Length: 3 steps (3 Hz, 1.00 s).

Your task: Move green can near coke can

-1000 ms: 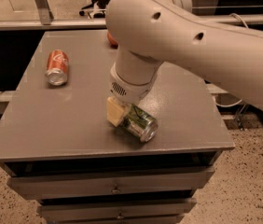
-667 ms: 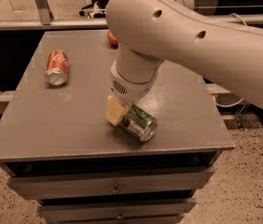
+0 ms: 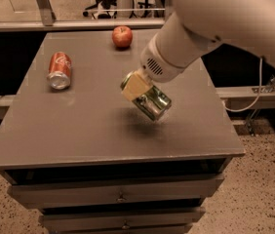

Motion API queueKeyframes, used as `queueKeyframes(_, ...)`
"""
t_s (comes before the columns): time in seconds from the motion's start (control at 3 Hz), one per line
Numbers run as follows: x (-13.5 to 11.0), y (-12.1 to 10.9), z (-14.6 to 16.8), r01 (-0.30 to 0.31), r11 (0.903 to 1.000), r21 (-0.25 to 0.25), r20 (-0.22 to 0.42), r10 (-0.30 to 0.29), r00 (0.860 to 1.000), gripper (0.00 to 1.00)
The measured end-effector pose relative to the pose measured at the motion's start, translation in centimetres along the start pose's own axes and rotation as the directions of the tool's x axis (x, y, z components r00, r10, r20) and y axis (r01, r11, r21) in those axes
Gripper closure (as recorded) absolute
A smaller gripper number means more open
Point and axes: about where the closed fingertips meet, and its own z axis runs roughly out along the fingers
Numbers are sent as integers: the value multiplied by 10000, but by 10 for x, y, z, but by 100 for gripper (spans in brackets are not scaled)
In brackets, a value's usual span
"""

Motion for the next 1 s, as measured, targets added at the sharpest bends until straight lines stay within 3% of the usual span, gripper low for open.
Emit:
queueKeyframes(0.33, -45, -35, -42, 85, 9993, -352, 3105, 28, 9506, 100)
queueKeyframes(0.67, -63, -45, -66, 583, 9930, -1024, 4789, -22, 8779, 100)
queueKeyframes(1.0, -70, -44, -73, 1434, 9863, -812, 5273, -796, 8459, 100)
